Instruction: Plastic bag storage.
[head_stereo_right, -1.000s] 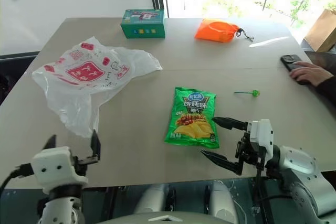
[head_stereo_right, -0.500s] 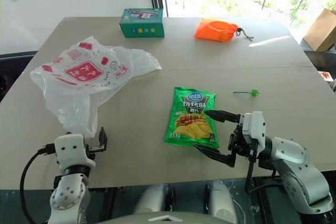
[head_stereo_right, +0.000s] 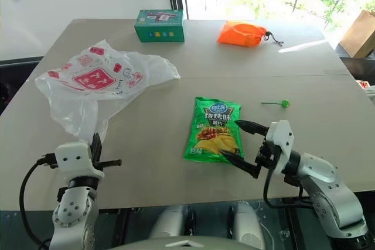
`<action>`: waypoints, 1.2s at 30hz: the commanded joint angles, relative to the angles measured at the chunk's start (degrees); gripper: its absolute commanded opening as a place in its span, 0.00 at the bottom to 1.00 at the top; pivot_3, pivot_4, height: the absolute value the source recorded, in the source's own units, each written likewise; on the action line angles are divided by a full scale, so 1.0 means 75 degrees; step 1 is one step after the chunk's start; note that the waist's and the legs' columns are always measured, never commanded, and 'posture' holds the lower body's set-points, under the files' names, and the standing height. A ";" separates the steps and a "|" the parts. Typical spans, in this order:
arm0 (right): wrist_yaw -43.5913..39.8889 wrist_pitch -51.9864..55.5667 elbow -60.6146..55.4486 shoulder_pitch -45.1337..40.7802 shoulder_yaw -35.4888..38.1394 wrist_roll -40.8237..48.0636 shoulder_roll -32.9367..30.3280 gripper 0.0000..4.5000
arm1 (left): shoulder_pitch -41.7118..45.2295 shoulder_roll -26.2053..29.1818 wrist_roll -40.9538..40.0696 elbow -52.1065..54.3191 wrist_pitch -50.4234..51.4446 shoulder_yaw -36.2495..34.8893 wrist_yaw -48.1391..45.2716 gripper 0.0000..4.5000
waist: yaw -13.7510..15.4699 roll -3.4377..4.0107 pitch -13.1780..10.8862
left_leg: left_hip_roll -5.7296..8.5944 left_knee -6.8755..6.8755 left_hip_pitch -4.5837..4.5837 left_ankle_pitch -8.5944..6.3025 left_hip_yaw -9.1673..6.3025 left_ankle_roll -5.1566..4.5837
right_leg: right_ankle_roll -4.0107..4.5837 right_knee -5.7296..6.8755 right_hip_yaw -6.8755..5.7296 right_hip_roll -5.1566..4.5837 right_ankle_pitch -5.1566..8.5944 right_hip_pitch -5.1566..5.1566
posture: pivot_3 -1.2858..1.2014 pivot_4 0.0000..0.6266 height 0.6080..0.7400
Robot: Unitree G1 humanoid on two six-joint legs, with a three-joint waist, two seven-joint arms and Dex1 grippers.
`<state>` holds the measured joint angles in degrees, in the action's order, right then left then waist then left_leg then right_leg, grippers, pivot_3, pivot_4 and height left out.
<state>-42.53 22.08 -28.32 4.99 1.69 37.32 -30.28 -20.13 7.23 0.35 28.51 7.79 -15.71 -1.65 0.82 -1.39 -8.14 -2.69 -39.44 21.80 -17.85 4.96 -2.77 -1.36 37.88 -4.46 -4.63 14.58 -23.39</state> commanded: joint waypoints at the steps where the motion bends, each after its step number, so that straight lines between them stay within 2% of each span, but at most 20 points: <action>1: 0.1481 0.2104 0.0517 -0.0737 0.0576 0.1345 0.0177 1.00 | 0.0098 0.0084 -0.0054 0.0286 0.0049 -0.0116 -0.0005 0.02 | -0.0027 0.0000 0.0000 | -0.0001 0.0000 0.0000 0.0000 0.0000 0.0000 | 0.0000 0.0000 0.0001 0.0000 0.0000 0.0000 | 0.52 0.24 1.00; 2: 0.2047 0.2687 0.0863 -0.1055 0.0701 0.1569 0.0304 1.00 | 0.0128 0.0090 -0.0056 0.0307 0.0101 -0.0117 0.0005 0.02 | -0.0029 -0.0002 0.0001 | -0.0003 0.0000 -0.0004 0.0000 0.0004 0.0000 | 0.0002 0.0002 0.0006 -0.0002 -0.0002 0.0001 | 0.52 0.24 1.00; 6: 0.1968 0.3913 0.1501 -0.1761 0.0442 0.1690 -0.0001 1.00 | 0.0187 0.0105 -0.0041 0.0518 0.0318 -0.0081 0.0011 0.02 | -0.0003 0.0015 -0.0005 | 0.0000 -0.0004 -0.0001 0.0001 0.0004 0.0001 | 0.0004 0.0006 0.0009 -0.0004 -0.0002 -0.0001 | 0.52 0.24 1.00; 9: 0.2031 0.4840 0.1869 -0.2167 0.0294 0.1949 0.0067 1.00 | 0.0178 0.0115 -0.0044 0.0636 0.0433 -0.0014 -0.0020 0.02 | -0.0004 0.0015 -0.0005 | 0.0002 -0.0003 0.0012 0.0001 -0.0012 0.0001 | 0.0003 0.0003 0.0010 -0.0005 -0.0002 -0.0002 | 0.52 0.24 1.00; 17: 0.2016 0.6214 0.2082 -0.2839 0.0345 0.2985 0.0904 1.00 | 0.0074 0.0120 -0.0032 0.0689 0.0576 0.0073 -0.0100 0.02 | -0.0026 0.0014 -0.0002 | -0.0002 0.0000 0.0012 0.0000 -0.0015 0.0000 | 0.0003 0.0003 0.0013 0.0002 -0.0002 -0.0003 | 0.52 0.24 1.00; 18: 0.2044 0.6285 0.2090 -0.2869 0.0329 0.2990 0.0973 0.88 | 0.0072 0.0115 -0.0026 0.0661 0.0565 0.0075 -0.0102 0.00 | -0.0025 0.0014 -0.0002 | -0.0002 0.0000 0.0013 0.0000 -0.0014 0.0000 | 0.0003 0.0002 0.0014 0.0000 -0.0002 -0.0003 | 0.52 0.24 1.00; 19: 0.2094 0.6333 0.2120 -0.2894 0.0326 0.2963 0.1032 0.84 | 0.0081 0.0114 -0.0024 0.0630 0.0556 0.0072 -0.0104 0.00 | -0.0018 0.0015 -0.0002 | -0.0001 0.0000 0.0014 0.0000 -0.0014 -0.0001 | 0.0002 0.0002 0.0014 -0.0002 -0.0002 -0.0003 | 0.52 0.24 1.00; 20: 0.2127 0.6351 0.2147 -0.2910 0.0329 0.2929 0.1077 0.72 | 0.0093 0.0116 -0.0024 0.0608 0.0551 0.0068 -0.0105 0.00 | -0.0017 0.0014 -0.0002 | 0.0002 0.0000 0.0015 0.0000 -0.0014 -0.0001 | 0.0002 0.0001 0.0014 -0.0005 -0.0003 -0.0003 | 0.52 0.24 1.00; 22: 0.2228 0.6279 0.2235 -0.2946 0.0390 0.2828 0.1201 0.55 | 0.0162 0.0135 -0.0029 0.0546 0.0557 0.0067 -0.0112 0.00 | -0.0013 0.0014 -0.0002 | 0.0004 0.0000 0.0016 0.0000 -0.0013 -0.0001 | 0.0002 0.0001 0.0012 -0.0007 -0.0003 -0.0003 | 0.52 0.24 1.00; 27: 0.2836 0.6075 0.2617 -0.3186 0.0796 0.2710 0.1589 0.00 | 0.0502 0.0192 -0.0070 0.0277 0.0592 0.0168 -0.0198 0.00 | -0.0018 0.0015 -0.0003 | 0.0005 0.0000 0.0017 0.0001 -0.0017 0.0000 | 0.0001 0.0002 0.0007 -0.0005 -0.0003 -0.0003 | 0.52 0.24 1.00; 30: 0.3630 0.6118 0.2900 -0.3390 0.1276 0.2923 0.2174 0.00 | 0.0685 0.0191 -0.0068 0.0088 0.0575 0.0301 -0.0252 0.00 | -0.0020 0.0016 -0.0003 | 0.0005 0.0000 0.0013 0.0001 -0.0015 0.0000 | 0.0000 0.0007 -0.0007 -0.0004 -0.0004 -0.0003 | 0.52 0.24 1.00; 33: 0.3613 0.6097 0.2501 -0.3191 0.1287 0.2963 0.2387 0.00 | 0.0678 0.0273 -0.0013 -0.0048 0.0454 0.0445 -0.0373 0.00 | -0.0025 0.0019 -0.0004 | 0.0005 0.0000 0.0019 0.0002 -0.0012 0.0003 | -0.0001 0.0007 -0.0016 -0.0004 -0.0004 -0.0008 | 0.52 0.24 1.00; 36: 0.4109 0.6205 0.2388 -0.2949 0.1714 0.3299 0.2623 0.20 | 0.0654 0.0266 -0.0065 -0.0147 0.0417 0.0385 -0.0369 0.00 | -0.0018 0.0019 -0.0004 | 0.0004 0.0006 0.0026 0.0018 -0.0016 0.0030 | -0.0002 -0.0004 -0.0020 -0.0005 -0.0004 -0.0009 | 0.52 0.24 1.00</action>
<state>-14.01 68.27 -8.52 -17.57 11.48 58.89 -11.61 -15.10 8.79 -0.07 26.91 12.06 -12.51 -4.21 0.69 -1.25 -8.18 -2.66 -39.40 22.00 -17.72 4.84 -2.55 -1.38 37.83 -4.61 -4.67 14.56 -23.46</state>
